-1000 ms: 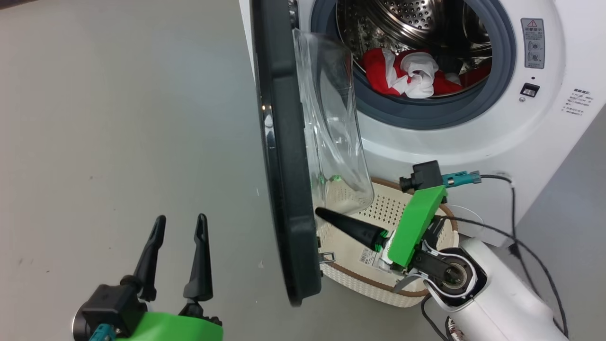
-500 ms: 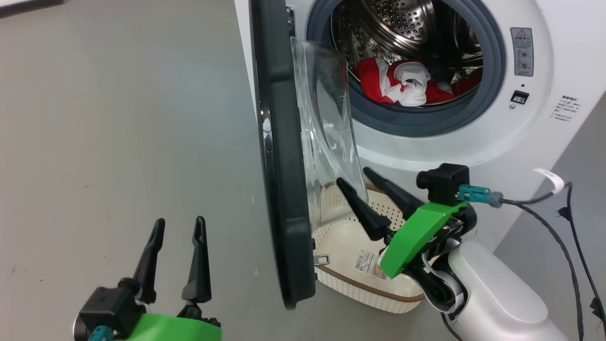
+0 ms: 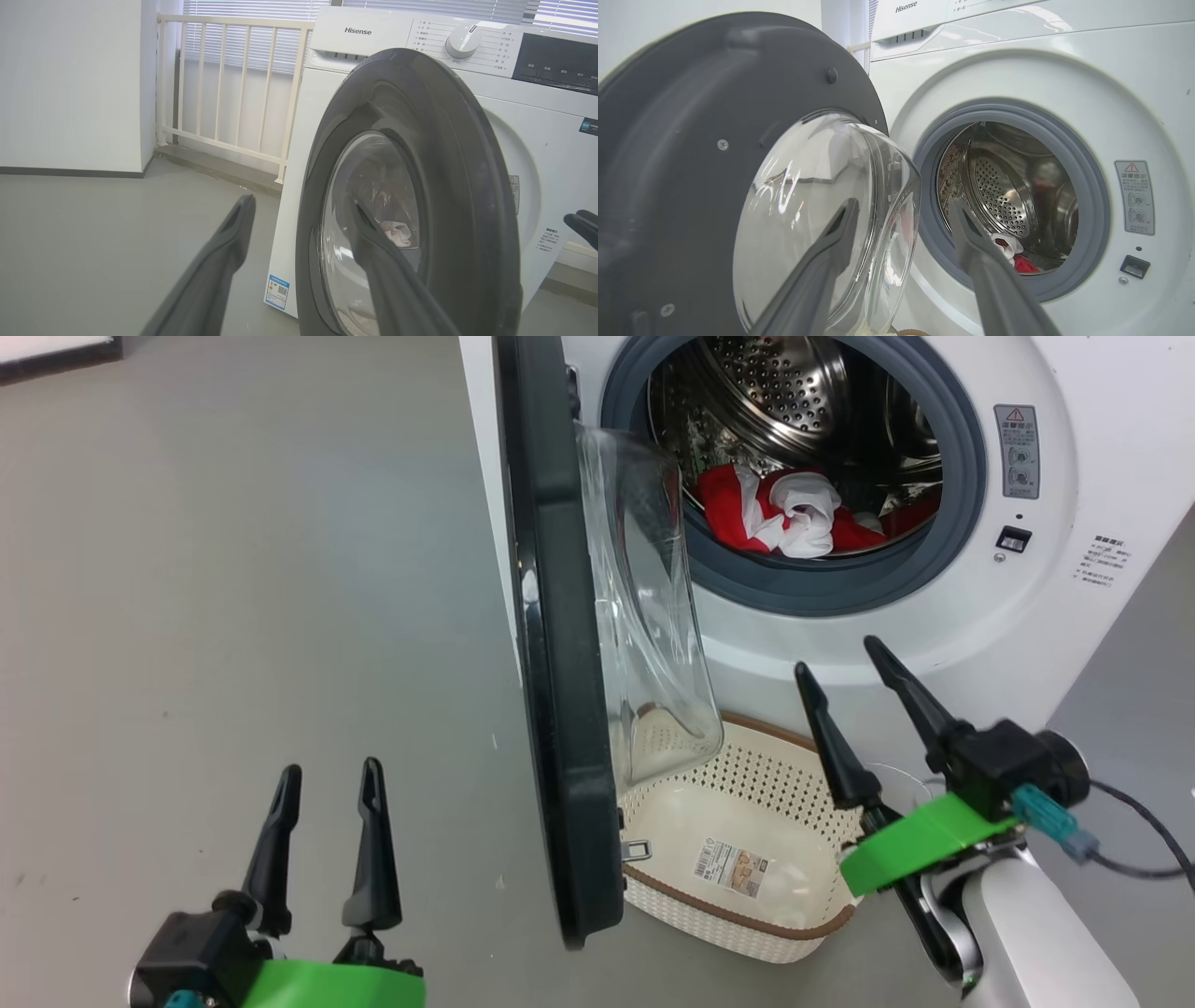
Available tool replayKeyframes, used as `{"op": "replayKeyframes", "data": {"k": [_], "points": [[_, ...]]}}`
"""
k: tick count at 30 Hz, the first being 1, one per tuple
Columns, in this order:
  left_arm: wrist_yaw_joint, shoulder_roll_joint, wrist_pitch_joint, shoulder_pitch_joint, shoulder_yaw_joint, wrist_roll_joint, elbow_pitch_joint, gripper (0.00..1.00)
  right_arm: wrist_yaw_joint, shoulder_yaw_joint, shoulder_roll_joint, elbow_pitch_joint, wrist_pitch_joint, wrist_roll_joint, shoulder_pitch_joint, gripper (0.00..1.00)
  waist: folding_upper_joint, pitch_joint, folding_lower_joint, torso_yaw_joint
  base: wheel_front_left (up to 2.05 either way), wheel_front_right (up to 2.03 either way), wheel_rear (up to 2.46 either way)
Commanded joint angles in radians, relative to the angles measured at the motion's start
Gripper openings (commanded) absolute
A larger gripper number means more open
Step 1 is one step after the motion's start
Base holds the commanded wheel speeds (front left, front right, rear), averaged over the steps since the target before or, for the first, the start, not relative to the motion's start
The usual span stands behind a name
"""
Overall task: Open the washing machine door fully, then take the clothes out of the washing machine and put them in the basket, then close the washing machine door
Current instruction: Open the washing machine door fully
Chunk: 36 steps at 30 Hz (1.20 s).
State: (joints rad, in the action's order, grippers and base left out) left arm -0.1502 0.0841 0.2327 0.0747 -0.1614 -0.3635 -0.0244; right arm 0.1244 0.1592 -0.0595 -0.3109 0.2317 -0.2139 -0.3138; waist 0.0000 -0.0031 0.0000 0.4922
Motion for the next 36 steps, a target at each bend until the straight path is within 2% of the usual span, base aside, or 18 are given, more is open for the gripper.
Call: {"op": "replayKeyframes", "data": {"k": [1,8,20,29,30,31,32,36], "points": [[-0.003,0.014,0.014,0.003,0.033,0.012,-0.028,1.0,0.006,-0.001,0.009,0.047,0.015,0.016,0.014,1.0,0.0,-0.002,0.0,-0.001,0.0,0.0,0.0],[-0.002,0.018,0.02,-0.014,0.023,0.031,-0.019,1.0,0.006,-0.027,0.009,0.103,0.026,0.009,0.09,1.0,0.0,-0.012,0.0,-0.009,0.0,0.0,0.0],[-0.009,0.025,0.027,-0.028,0.016,0.066,0.015,1.0,0.006,-0.036,0.009,0.118,0.03,0.006,0.2,1.0,0.0,-0.03,0.0,-0.026,0.0,0.0,0.0],[-0.007,0.023,0.028,-0.028,0.021,0.066,0.014,1.0,0.006,-0.036,0.009,0.132,0.03,0.0,0.217,1.0,0.0,-0.028,0.0,-0.027,0.0,0.0,0.0],[-0.006,0.023,0.028,-0.027,0.021,0.065,0.014,0.64,0.006,-0.037,0.009,0.132,0.03,0.0,0.217,1.0,0.0,-0.028,0.0,-0.028,0.0,0.0,0.0],[-0.002,0.024,0.028,-0.024,0.02,0.063,0.009,0.13,0.006,-0.037,0.009,0.131,0.03,-0.001,0.216,1.0,0.0,-0.028,0.0,-0.028,0.0,0.0,0.0],[0.003,0.024,0.028,-0.021,0.016,0.062,0.002,0.0,0.006,-0.038,0.009,0.131,0.03,-0.002,0.216,1.0,0.0,-0.028,0.0,-0.028,0.0,0.0,0.0],[0.01,0.027,0.028,0.003,0.005,0.075,-0.052,0.0,0.006,-0.038,0.009,0.127,0.03,-0.006,0.214,1.0,0.0,-0.028,0.0,-0.03,0.0,0.0,0.0]]}}
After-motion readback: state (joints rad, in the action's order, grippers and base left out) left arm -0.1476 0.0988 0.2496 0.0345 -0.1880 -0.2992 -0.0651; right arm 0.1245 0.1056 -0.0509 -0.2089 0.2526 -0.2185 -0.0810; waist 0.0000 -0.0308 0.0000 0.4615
